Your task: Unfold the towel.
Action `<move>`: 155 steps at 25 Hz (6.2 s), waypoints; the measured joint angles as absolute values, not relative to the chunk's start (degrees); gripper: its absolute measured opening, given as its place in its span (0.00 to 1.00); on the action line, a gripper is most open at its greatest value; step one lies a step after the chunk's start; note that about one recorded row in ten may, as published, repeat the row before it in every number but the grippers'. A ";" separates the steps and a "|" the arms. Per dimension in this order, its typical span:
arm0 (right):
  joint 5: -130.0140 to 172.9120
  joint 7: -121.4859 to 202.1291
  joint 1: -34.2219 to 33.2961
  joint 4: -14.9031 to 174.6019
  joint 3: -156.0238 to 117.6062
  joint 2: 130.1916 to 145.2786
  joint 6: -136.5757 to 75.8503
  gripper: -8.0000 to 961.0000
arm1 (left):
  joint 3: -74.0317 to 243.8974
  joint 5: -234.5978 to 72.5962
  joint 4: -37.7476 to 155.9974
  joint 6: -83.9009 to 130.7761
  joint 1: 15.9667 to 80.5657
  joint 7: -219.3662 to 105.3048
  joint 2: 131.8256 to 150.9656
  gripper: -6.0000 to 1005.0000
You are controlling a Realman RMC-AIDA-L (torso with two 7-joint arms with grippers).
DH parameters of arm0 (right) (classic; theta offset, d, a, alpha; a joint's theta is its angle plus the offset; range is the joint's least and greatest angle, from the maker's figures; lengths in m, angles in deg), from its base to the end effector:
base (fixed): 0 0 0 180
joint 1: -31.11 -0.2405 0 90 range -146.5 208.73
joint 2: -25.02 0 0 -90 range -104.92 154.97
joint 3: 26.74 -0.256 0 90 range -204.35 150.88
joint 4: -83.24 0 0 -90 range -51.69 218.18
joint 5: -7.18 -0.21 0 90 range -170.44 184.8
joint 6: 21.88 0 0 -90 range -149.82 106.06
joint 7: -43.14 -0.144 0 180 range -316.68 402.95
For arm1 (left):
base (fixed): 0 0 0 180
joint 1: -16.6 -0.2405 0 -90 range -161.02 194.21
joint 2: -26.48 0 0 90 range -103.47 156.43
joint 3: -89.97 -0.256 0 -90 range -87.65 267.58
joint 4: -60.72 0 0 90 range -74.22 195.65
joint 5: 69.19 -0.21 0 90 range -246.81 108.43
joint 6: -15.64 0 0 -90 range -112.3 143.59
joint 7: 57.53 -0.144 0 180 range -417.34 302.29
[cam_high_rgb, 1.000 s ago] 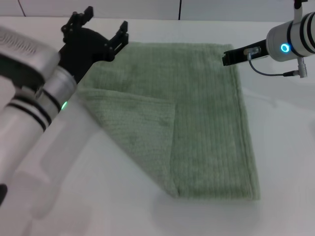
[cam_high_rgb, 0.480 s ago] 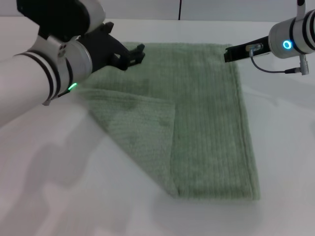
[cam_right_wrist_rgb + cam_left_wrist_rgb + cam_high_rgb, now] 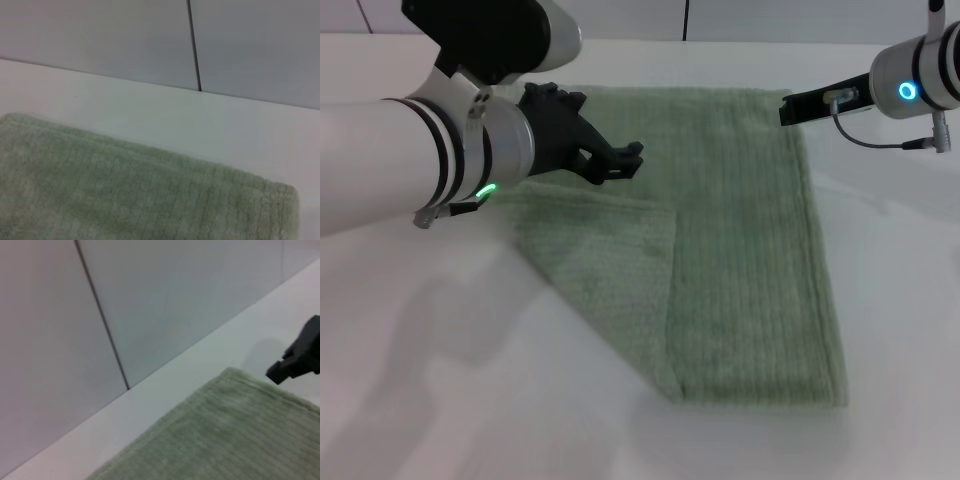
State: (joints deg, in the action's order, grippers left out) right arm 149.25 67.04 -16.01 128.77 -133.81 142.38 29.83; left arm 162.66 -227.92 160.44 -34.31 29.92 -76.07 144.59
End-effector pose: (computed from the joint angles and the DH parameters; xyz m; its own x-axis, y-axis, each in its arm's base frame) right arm 0.1922 0.4492 -0.0223 0.5900 -0.7565 -0.2821 -0.7587 -0.4000 -0.5142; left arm -0.1355 0.3295 -0.0203 0.9252 0.3466 0.1547 0.3533 -0.6372 -0.6849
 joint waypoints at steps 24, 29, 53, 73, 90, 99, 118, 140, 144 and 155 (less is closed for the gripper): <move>149.31 67.04 -15.98 127.68 -133.39 142.41 27.45 0.01 | 162.21 -227.64 159.58 -40.16 32.90 -76.99 144.93 0.82; 149.31 67.04 -15.89 126.69 -133.43 142.44 26.77 0.01 | 161.70 -227.66 158.12 -40.03 34.07 -77.02 144.99 0.82; 148.83 67.22 -16.52 121.93 -132.20 142.68 21.86 0.01 | 159.52 -227.65 155.64 -39.73 35.76 -77.09 144.95 0.82; 149.02 67.22 -16.60 119.83 -131.61 142.88 20.55 0.01 | 156.17 -227.64 155.32 -39.32 36.45 -77.05 145.04 0.82; 149.18 67.22 -16.96 119.72 -131.59 142.89 20.90 0.01 | 155.23 -227.72 154.91 -38.81 36.99 -76.91 145.04 0.82; 149.21 67.20 -17.05 119.13 -131.58 142.89 20.49 0.01 | 154.60 -228.03 152.09 -35.71 37.60 -77.07 145.01 0.82; 149.16 66.88 -17.04 119.59 -131.82 142.88 21.02 0.01 | 152.37 -227.61 136.18 -30.02 47.33 -71.99 145.32 0.82; 149.15 66.69 -17.05 119.63 -131.67 142.88 21.10 0.01 | 152.19 -227.60 129.50 -29.11 51.58 -69.68 145.31 0.82; 149.15 66.69 -17.05 119.63 -131.67 142.89 21.10 0.01 | 152.01 -227.56 129.36 -29.58 51.91 -69.66 145.31 0.82; 149.20 66.69 -17.05 119.63 -131.67 142.88 21.10 0.01 | 151.83 -227.56 129.37 -30.10 52.03 -69.65 145.31 0.82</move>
